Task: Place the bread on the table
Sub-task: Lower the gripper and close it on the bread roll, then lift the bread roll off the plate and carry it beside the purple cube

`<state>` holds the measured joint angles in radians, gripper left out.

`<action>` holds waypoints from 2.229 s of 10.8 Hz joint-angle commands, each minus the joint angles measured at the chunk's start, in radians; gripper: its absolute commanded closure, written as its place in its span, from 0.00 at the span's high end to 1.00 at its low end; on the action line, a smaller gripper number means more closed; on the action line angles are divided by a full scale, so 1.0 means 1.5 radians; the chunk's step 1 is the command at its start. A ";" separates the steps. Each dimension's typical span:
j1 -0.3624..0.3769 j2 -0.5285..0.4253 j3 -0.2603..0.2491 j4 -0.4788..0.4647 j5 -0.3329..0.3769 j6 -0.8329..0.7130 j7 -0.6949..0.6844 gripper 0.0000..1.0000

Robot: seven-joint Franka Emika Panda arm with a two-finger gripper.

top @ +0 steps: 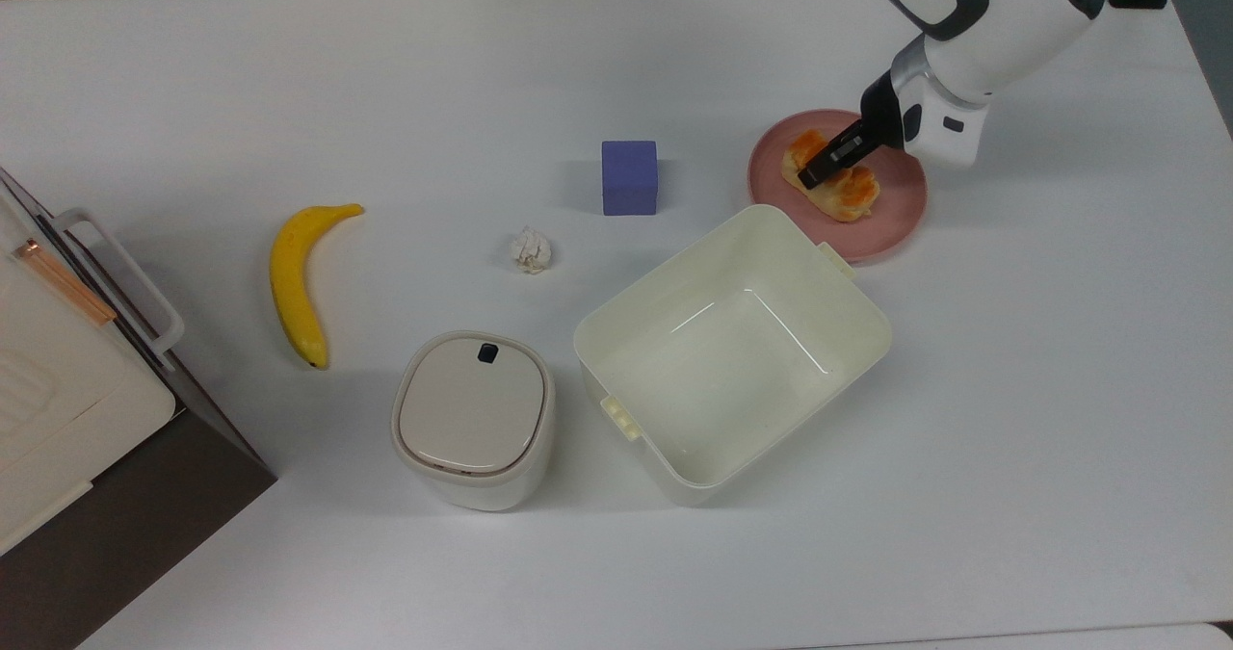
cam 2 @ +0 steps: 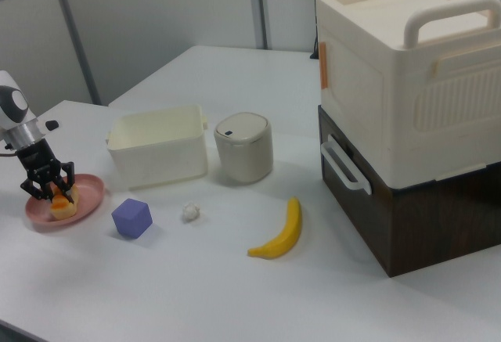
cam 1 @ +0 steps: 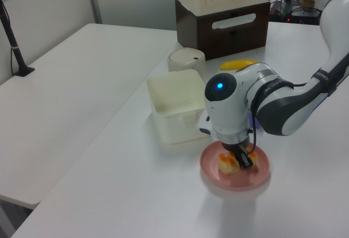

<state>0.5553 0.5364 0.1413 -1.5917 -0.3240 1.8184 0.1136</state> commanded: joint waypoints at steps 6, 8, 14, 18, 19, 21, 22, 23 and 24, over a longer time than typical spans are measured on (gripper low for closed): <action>-0.108 -0.203 -0.001 -0.047 0.024 -0.050 0.005 0.00; -0.182 -0.237 -0.005 -0.071 0.026 -0.052 -0.003 0.00; -0.336 -0.247 -0.007 -0.166 0.023 -0.043 -0.005 0.00; -0.373 -0.240 -0.009 -0.219 -0.005 -0.040 -0.026 0.00; -0.382 -0.237 -0.009 -0.227 -0.015 -0.028 -0.026 0.00; -0.401 -0.233 -0.009 -0.252 -0.025 0.007 -0.025 0.00; -0.414 -0.226 -0.009 -0.255 -0.025 0.009 -0.025 0.00; -0.414 -0.221 -0.009 -0.253 -0.024 0.007 -0.023 0.18; -0.416 -0.222 -0.009 -0.252 -0.024 0.006 -0.023 0.56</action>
<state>-0.0610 0.2150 0.1282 -1.9494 -0.3464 1.8018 0.0954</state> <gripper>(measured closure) 0.833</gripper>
